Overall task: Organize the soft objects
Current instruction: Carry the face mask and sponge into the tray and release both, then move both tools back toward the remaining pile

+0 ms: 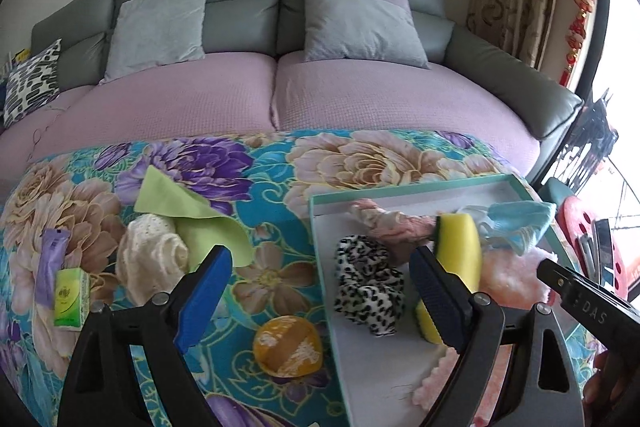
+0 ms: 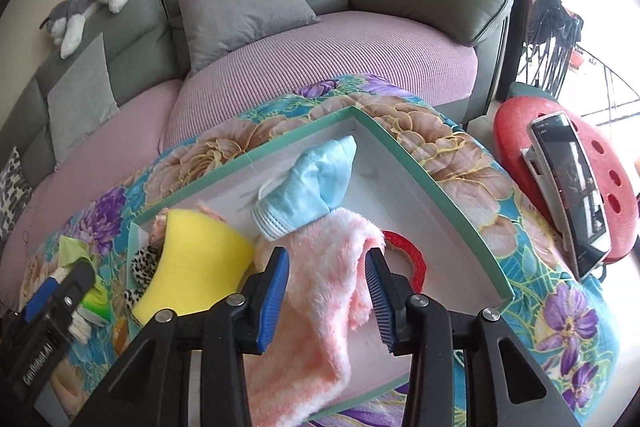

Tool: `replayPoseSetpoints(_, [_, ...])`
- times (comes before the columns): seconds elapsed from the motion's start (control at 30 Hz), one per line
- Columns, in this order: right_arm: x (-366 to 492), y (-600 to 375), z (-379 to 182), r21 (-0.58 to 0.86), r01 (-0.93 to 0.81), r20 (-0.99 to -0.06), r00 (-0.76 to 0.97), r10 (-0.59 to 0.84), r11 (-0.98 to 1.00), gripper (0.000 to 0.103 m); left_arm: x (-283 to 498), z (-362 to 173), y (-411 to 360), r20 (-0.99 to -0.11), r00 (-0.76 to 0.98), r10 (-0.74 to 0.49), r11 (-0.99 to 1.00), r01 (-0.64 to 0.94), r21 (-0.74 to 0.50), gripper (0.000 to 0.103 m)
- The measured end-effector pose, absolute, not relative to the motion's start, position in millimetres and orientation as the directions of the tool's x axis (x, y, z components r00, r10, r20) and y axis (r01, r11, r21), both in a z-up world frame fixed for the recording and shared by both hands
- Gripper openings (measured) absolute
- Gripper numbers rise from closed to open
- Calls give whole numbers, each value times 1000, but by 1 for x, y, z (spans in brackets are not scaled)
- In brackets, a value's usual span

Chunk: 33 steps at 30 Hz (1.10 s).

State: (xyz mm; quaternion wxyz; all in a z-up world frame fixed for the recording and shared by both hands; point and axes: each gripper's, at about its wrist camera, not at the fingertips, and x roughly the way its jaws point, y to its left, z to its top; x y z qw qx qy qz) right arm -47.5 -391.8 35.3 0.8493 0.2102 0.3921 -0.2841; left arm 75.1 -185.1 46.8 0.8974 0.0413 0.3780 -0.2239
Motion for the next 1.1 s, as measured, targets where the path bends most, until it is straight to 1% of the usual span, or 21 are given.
replayPoseSetpoints(0.03, [-47,-390,35,120,648,-789,522,-323,753,45,77,46,-182,-699,616,-363,901,423,-95,91])
replayPoseSetpoints(0.07, [-47,-388,35,108,648,-794,513,-327,754,52,79,46,-178,-702,621,-350,909,407,-92,91])
replayPoseSetpoints(0.1, [-46,-387,35,103,648,-797,507,-327,755,54,81,45,-174,-703,626,-337,915,395,-87,91])
replayPoseSetpoints(0.13, [-46,-386,35,101,645,-799,506,-325,757,55,83,45,-171,-704,630,-326,920,384,-83,92])
replayPoseSetpoints(0.2, [-45,-383,36,99,638,-800,507,-320,764,56,87,43,-162,-707,640,-302,931,356,-77,99])
replayPoseSetpoints(0.27, [-44,-380,37,89,636,-798,507,-327,766,62,90,43,-154,-707,650,-279,943,326,-72,99])
replayPoseSetpoints(0.33, [-41,-376,38,82,629,-796,508,-329,773,66,94,41,-145,-713,654,-251,953,296,-64,99])
replayPoseSetpoints(0.6, [-30,-356,39,67,596,-800,511,-313,800,72,105,41,-109,-722,671,-170,980,189,-54,99])
replayPoseSetpoints(0.63, [-28,-354,39,66,591,-800,513,-311,804,74,106,41,-105,-720,674,-162,983,178,-54,99])
replayPoseSetpoints(0.7, [-25,-348,39,69,579,-799,519,-302,813,82,107,43,-96,-717,683,-141,988,148,-53,99])
replayPoseSetpoints(0.73, [-24,-346,39,71,575,-799,522,-299,815,84,108,44,-90,-714,688,-130,990,132,-54,99])
replayPoseSetpoints(0.97, [-14,-325,40,58,542,-794,534,-290,839,84,111,50,-55,-700,712,-57,998,29,-51,100])
replayPoseSetpoints(1.1, [-7,-315,38,52,521,-797,537,-279,852,84,112,51,-35,-698,715,-34,998,-13,-62,100])
